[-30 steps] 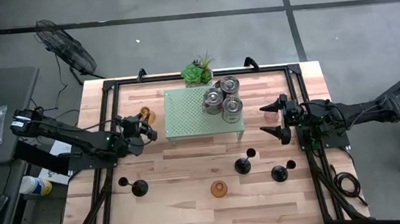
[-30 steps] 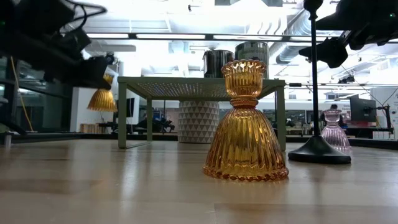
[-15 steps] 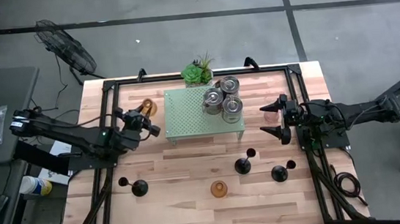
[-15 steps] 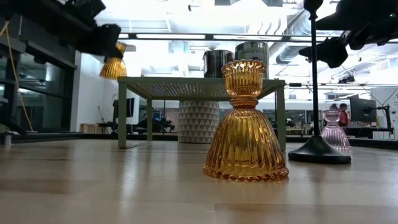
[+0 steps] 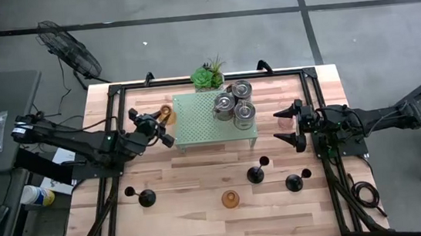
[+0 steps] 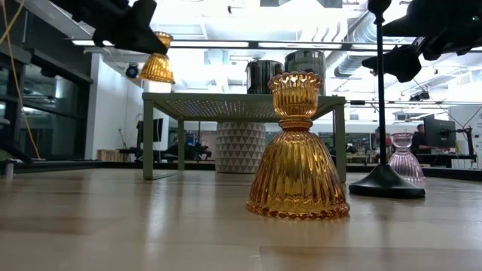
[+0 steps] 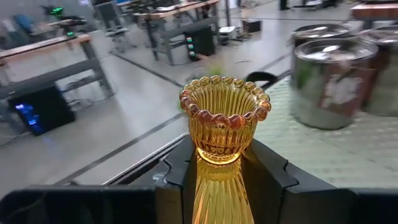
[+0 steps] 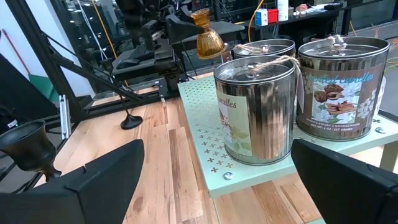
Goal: Pick & Place candle stick holders
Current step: Put the top gold glass candle holder on the shelf
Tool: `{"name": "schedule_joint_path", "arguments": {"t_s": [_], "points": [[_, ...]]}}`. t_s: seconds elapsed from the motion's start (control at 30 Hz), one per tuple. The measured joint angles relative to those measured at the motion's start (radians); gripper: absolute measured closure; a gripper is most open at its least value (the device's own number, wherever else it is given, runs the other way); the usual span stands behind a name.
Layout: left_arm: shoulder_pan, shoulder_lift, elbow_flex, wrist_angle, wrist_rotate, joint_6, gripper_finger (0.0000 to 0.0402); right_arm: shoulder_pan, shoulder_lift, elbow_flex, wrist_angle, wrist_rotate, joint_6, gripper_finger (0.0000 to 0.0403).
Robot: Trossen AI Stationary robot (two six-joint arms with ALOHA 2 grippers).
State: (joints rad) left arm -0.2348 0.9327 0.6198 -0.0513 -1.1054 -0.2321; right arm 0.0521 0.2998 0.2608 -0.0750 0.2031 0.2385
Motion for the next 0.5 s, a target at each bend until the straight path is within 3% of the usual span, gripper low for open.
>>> {"name": "schedule_joint_path", "arguments": {"t_s": [0.23, 0.5], "points": [[0.052, 0.069, 0.059, 0.004, 0.163, 0.007, 0.0304, 0.000, 0.000, 0.000, 0.000, 0.000, 0.000, 0.0003], [0.174, 0.200, 0.136, 0.137, 0.380, 0.158, 0.0304, 0.000, 0.000, 0.000, 0.000, 0.000, 0.000, 0.0003]]}}
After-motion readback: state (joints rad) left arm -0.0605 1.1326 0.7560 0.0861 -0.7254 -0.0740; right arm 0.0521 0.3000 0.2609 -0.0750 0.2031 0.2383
